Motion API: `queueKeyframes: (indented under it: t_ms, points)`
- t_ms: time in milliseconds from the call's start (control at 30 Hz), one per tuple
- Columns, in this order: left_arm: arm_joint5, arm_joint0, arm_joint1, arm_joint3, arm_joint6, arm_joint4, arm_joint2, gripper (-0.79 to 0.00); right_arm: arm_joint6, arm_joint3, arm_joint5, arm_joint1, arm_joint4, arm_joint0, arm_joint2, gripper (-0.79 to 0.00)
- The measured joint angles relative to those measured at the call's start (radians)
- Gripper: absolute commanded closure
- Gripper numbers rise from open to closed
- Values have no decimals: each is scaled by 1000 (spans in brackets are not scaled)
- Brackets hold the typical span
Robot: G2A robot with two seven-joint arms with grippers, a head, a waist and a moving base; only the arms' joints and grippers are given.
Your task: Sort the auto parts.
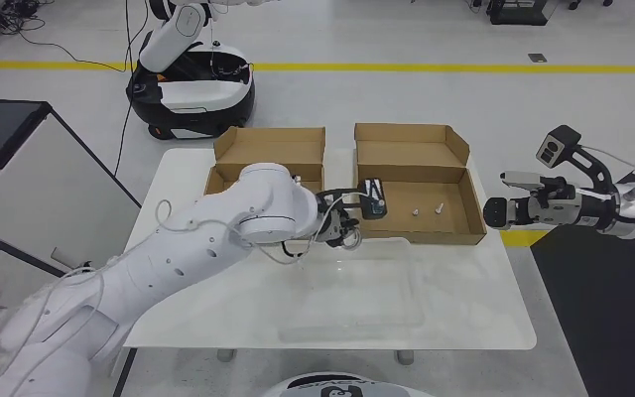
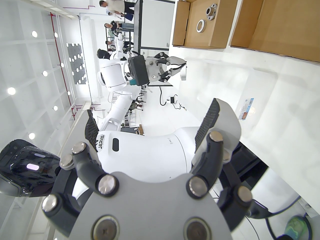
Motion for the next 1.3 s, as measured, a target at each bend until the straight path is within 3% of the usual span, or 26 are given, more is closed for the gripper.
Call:
queueKeyframes:
  t_ms: [367, 600, 1000, 1300]
  points:
    - [-40, 222, 88, -130, 106, 27, -208, 0, 0, 0, 0, 0, 0, 0, 0, -785]
    - [-41, 374, 127, -195, 247, 17, -350, 0, 0, 0, 0, 0, 0, 0, 0, -785]
    - [-74, 560, 152, -242, 509, -53, -504, 0, 0, 0, 0, 0, 0, 0, 0, -785]
    - [-133, 613, 145, -227, 709, -175, -542, 0, 0, 0, 0, 0, 0, 0, 0, -785]
